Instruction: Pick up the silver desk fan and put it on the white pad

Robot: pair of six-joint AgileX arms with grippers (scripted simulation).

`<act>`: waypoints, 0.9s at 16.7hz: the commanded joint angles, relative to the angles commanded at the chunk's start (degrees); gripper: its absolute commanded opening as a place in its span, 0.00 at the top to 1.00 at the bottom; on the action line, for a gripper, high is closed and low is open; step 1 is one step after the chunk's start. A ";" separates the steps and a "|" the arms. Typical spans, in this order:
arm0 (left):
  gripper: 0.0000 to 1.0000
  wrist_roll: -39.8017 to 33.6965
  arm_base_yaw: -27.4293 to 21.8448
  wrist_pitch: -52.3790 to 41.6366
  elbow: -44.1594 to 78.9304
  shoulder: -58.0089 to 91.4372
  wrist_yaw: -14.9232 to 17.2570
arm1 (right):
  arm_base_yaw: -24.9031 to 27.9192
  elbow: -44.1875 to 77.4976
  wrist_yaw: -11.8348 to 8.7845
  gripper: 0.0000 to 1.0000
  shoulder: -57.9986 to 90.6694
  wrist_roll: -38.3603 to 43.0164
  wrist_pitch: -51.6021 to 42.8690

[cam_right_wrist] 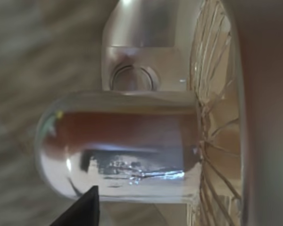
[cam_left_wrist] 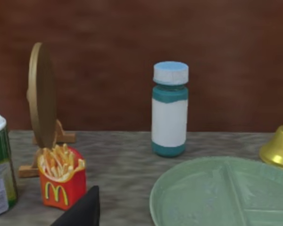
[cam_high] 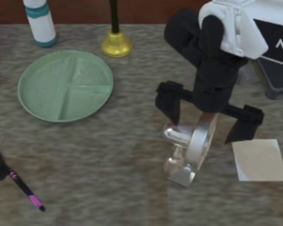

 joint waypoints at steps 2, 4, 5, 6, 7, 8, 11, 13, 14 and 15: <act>0.00 0.00 0.00 0.00 0.00 0.00 0.00 | 0.00 0.00 0.00 0.08 0.00 0.00 0.00; 0.00 0.00 0.00 0.00 0.00 0.00 0.00 | 0.00 0.00 0.00 0.23 0.00 0.00 0.00; 0.00 0.00 0.00 0.00 0.00 0.00 0.00 | 0.00 0.00 0.00 0.30 0.00 0.00 0.00; 0.00 0.00 0.00 0.00 0.00 0.00 0.00 | 0.00 0.00 0.00 0.38 0.00 0.00 0.00; 0.00 0.00 0.00 0.00 0.00 0.00 0.00 | 0.00 0.00 0.00 0.45 0.00 0.00 0.00; 0.00 0.00 0.00 0.00 0.00 0.00 0.00 | 0.00 0.00 0.00 0.53 0.00 0.00 0.00; 0.00 0.00 0.00 0.00 0.00 0.00 0.00 | 0.00 0.00 0.00 0.75 0.00 0.00 0.00; 0.00 0.00 0.00 0.00 0.00 0.00 0.00 | 0.00 0.00 0.00 0.90 0.00 0.00 0.00; 0.00 0.00 0.00 0.00 0.00 0.00 0.00 | 0.00 0.00 0.00 0.98 0.00 0.00 0.00; 0.00 0.00 0.00 0.00 0.00 0.00 0.00 | 0.00 0.00 0.00 1.00 0.00 0.00 0.00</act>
